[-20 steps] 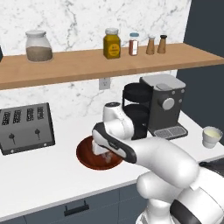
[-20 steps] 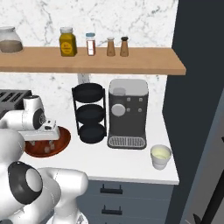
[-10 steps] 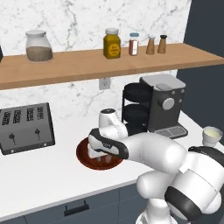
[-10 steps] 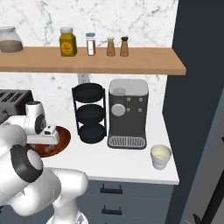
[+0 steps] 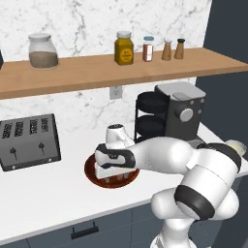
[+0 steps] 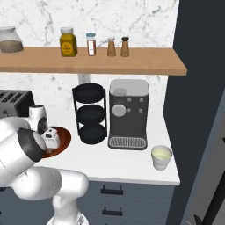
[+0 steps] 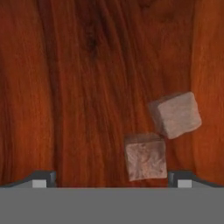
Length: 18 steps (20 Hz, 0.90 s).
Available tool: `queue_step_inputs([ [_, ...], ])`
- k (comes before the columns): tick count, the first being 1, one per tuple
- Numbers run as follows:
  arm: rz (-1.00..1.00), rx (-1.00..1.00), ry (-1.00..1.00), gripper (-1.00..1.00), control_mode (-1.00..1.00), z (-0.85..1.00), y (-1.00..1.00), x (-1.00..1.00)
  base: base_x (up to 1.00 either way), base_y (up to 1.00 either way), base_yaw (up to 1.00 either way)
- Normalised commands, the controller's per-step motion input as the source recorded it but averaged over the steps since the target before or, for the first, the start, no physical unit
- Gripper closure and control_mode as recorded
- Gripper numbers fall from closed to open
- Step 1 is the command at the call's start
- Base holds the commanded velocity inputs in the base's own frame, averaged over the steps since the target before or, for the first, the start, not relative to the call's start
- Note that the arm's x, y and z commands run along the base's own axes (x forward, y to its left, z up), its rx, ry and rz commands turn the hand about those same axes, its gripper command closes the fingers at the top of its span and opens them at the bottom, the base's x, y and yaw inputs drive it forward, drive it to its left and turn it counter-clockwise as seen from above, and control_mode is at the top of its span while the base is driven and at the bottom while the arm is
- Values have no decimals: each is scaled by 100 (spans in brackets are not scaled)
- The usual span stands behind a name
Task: Grab a lemon wedge from the fridge and one ice cube from the ice bowl, and put them in the glass of lemonade.
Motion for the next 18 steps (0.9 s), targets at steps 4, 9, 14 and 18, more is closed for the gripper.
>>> queue_step_inputs([
  [4, 0, 0, 5, -100, -100, -20, 3, 12, 0, 0, 0],
  [9, 0, 0, 1, -100, -100, -12, 3, 16, 0, 0, 0],
  [14, 0, 0, 2, 100, -100, -21, 0, 5, 0, 0, 0],
  [18, 0, 0, 3, 100, -100, -28, 0, 0, 0, 0, 0],
])
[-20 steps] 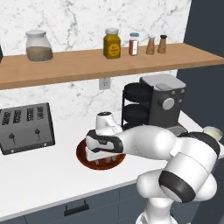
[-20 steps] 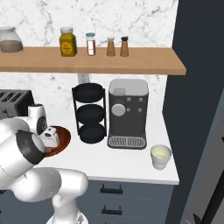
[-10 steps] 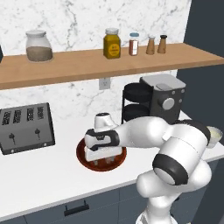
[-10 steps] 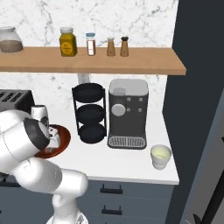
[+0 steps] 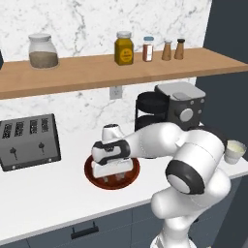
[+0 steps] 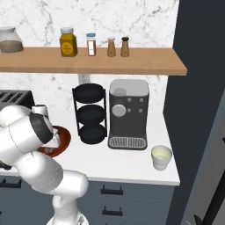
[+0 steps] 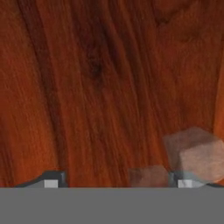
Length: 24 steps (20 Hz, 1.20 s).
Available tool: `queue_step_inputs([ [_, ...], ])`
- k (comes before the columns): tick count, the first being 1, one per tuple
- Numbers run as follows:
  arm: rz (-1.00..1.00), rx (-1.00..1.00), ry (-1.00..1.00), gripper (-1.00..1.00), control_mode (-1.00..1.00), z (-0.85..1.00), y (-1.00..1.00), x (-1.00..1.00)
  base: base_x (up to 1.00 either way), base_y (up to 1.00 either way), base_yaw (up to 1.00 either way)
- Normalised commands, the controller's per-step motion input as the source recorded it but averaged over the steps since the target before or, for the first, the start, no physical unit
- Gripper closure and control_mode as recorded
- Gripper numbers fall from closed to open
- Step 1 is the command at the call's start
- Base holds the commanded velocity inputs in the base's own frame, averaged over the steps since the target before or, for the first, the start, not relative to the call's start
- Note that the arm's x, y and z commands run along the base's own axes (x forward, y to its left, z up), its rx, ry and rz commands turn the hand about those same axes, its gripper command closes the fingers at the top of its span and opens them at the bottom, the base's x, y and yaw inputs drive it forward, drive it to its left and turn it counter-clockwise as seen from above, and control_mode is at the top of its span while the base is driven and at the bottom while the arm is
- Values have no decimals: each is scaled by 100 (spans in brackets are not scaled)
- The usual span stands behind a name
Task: Grab a lemon wedge from the fridge and one ice cube from the ice bowl, and put them in the glass of lemonade.
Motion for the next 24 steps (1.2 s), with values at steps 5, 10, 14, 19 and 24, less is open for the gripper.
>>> queue_step_inputs([
  [5, 0, 0, 2, 100, -100, -26, 2, 0, 0, 0, 0],
  [10, 0, 0, 1, 100, -100, -23, 2, 0, 0, 0, 0],
  [14, 0, 0, 0, 100, -100, 0, 0, 0, 0, 0, 0],
  [19, 0, 0, -4, 100, -100, 3, 0, -6, 0, 0, 0],
  [24, 0, 0, -13, 100, -100, 44, -22, -33, 0, 0, 0],
])
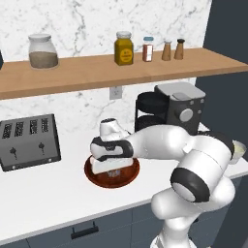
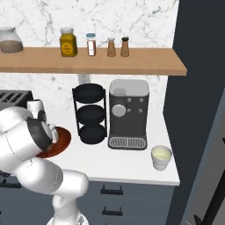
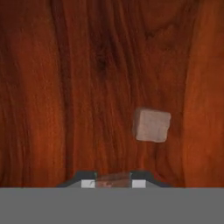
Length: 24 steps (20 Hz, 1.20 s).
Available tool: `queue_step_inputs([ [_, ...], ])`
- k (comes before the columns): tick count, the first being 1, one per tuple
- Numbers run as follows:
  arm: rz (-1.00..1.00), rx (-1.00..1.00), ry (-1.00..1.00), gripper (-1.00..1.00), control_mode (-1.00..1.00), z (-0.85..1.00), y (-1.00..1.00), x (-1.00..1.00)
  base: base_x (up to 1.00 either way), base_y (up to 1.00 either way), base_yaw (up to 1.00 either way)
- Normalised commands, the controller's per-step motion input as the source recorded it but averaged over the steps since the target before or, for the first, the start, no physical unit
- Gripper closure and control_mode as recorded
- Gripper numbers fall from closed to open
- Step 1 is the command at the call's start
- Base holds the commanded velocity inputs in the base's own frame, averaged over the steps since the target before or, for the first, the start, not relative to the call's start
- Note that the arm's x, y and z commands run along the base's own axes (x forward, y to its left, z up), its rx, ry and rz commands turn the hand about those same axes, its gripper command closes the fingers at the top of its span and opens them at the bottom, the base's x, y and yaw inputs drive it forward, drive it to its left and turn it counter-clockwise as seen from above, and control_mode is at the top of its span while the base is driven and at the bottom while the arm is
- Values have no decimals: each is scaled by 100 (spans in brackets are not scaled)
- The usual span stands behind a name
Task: Grab a lemon wedge from the fridge and one ice cube from the ice bowl, and put them in the glass of lemonade.
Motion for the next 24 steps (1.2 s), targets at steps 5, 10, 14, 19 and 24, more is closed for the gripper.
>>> queue_step_inputs([
  [5, -1, 0, -15, 100, -100, 67, -47, -38, 0, 0, 0],
  [10, -1, -9, -8, 100, -100, 52, -97, -51, 0, 0, 0],
  [14, 0, -17, -4, 100, -100, 52, -100, -43, 0, 0, 0],
  [19, -1, -18, 0, 100, -100, 49, -100, -25, 0, 0, 0],
  [24, -1, -14, 0, 100, -100, 33, -100, -11, 0, 0, 0],
])
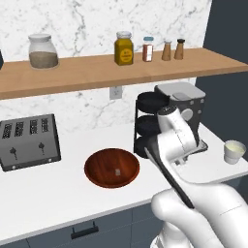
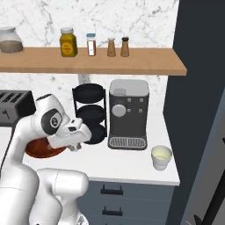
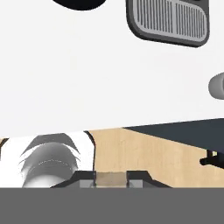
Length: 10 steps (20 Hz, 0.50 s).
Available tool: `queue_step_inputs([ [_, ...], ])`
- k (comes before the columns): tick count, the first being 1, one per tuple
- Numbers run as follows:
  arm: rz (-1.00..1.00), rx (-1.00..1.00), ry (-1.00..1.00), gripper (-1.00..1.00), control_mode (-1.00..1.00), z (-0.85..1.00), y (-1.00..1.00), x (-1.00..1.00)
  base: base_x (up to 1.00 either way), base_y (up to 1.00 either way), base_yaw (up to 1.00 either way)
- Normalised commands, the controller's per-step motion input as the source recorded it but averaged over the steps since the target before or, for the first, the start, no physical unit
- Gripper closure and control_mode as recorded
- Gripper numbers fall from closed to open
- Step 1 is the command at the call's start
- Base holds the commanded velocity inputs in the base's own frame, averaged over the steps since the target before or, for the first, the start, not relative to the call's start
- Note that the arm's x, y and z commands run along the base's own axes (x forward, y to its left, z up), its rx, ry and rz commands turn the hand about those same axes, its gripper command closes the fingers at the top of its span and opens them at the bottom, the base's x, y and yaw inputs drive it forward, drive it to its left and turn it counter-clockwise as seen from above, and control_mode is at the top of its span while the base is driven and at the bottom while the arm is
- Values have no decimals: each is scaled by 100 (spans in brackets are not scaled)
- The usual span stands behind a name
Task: Grab a lemon wedge from the fridge and one ice cube from the ice bowl, and put them in the glass of lemonade.
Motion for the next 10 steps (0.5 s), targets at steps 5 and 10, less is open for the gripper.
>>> queue_step_inputs([
  [5, 0, -9, 0, 100, -100, 2, -100, 0, 0, 0, 0],
  [10, 0, -11, 0, 100, -100, 0, -100, 0, 0, 0, 0],
])
